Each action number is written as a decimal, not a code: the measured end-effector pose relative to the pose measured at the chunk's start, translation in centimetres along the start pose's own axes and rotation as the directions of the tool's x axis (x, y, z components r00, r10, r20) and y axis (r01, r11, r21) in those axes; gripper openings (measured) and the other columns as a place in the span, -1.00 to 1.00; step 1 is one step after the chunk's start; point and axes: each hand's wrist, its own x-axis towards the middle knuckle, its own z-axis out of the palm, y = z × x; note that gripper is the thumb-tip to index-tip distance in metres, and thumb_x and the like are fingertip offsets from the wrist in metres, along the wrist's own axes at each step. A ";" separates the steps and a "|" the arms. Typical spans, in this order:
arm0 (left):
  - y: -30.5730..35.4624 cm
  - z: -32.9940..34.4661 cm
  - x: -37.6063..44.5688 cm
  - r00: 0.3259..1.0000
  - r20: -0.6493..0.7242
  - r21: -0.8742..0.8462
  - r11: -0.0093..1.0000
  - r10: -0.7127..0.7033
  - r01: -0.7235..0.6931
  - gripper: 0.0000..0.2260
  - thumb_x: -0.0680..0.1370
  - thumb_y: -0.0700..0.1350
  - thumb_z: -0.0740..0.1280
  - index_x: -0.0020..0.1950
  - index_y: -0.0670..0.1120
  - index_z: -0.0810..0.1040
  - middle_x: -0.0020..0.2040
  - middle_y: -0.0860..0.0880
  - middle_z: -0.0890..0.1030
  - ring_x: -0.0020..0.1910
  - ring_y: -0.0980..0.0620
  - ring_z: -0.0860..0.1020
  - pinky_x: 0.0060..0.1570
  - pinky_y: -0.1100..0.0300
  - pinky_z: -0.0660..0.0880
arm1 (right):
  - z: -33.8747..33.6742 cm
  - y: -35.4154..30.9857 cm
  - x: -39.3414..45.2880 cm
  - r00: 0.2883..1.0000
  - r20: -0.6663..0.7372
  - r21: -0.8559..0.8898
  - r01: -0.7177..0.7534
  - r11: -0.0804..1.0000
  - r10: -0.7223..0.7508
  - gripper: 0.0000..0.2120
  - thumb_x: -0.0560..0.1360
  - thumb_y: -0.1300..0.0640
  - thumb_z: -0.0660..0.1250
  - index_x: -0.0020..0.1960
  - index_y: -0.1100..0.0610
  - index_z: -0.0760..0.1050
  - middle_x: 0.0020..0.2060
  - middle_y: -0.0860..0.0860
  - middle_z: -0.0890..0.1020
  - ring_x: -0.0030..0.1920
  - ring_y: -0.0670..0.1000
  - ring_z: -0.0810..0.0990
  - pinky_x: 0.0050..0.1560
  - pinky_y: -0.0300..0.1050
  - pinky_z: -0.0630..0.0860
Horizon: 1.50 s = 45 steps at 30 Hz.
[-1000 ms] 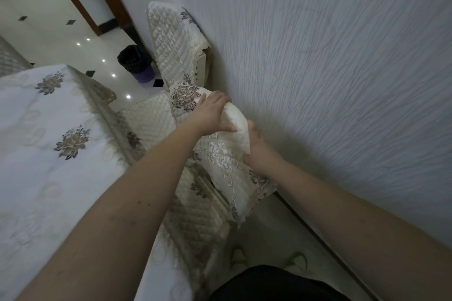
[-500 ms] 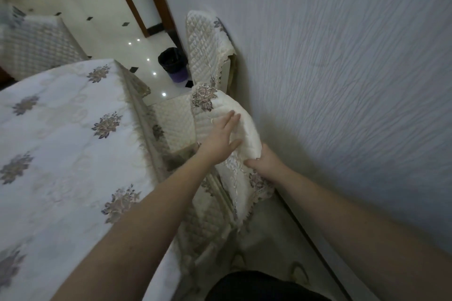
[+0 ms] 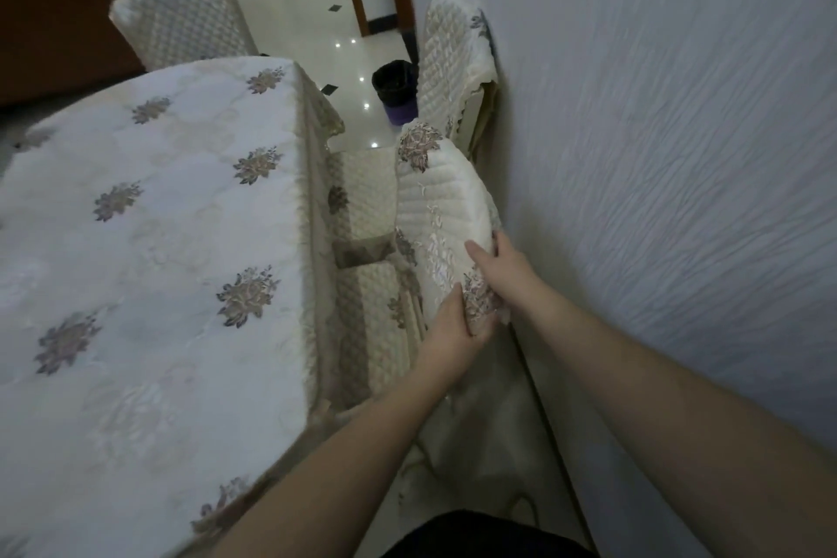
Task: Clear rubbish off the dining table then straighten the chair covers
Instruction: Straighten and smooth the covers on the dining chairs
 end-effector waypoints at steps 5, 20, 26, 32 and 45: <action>1.6 1.6 -0.8 0.986 -0.135 0.095 0.989 -0.098 0.111 -0.35 0.50 0.21 0.28 0.45 -0.13 0.23 0.29 -0.14 0.51 0.18 -0.16 0.53 0.06 -0.01 0.48 | 0.3 -1.2 0.9 0.999 0.012 -0.192 0.046 0.980 -0.045 -0.51 0.55 0.00 0.30 0.39 0.23 0.36 0.25 0.18 0.53 0.25 0.19 0.49 0.15 -0.11 0.39; 2.5 0.4 -1.5 0.983 -0.063 0.229 0.956 -0.174 0.183 -0.31 0.54 0.04 0.31 0.53 -0.18 0.05 0.30 -0.19 0.46 0.22 -0.21 0.49 0.07 -0.01 0.43 | 1.9 -0.5 1.4 0.995 -0.063 -0.354 0.046 0.934 -0.073 -0.63 0.52 0.09 0.25 0.22 0.32 0.46 0.08 0.26 0.59 0.06 0.22 0.56 -0.12 -0.17 0.36; 2.5 -0.1 -1.5 0.984 -0.053 0.241 0.955 -0.167 0.175 -0.34 0.53 0.03 0.33 0.49 -0.20 0.12 0.24 -0.20 0.49 0.18 -0.23 0.51 0.00 -0.01 0.43 | 2.3 -0.6 1.3 0.994 -0.090 -0.367 0.031 0.930 -0.069 -0.61 0.51 0.09 0.26 0.21 0.35 0.44 0.07 0.27 0.59 0.04 0.24 0.57 -0.10 -0.11 0.44; 2.1 -0.5 -2.1 0.988 -0.045 0.254 0.955 -0.146 0.153 -0.46 0.51 -0.03 0.33 0.39 -0.20 0.23 0.18 -0.21 0.52 0.12 -0.26 0.53 -0.06 0.01 0.41 | 2.8 -0.1 0.9 0.992 -0.106 -0.379 0.019 0.925 -0.064 -0.62 0.52 0.11 0.26 0.17 0.40 0.44 0.03 0.30 0.59 0.02 0.24 0.57 -0.17 -0.16 0.33; 1.4 -0.9 -2.7 0.990 0.037 0.295 0.948 -0.134 0.117 -0.25 0.48 0.00 0.36 0.52 -0.21 0.04 0.33 -0.21 0.42 0.23 -0.22 0.47 0.05 -0.01 0.42 | 2.4 -0.5 0.5 0.999 -0.029 -0.312 0.006 0.950 -0.015 -0.52 0.51 0.09 0.28 0.33 0.33 0.32 0.20 0.25 0.53 0.17 0.23 0.52 0.11 -0.04 0.46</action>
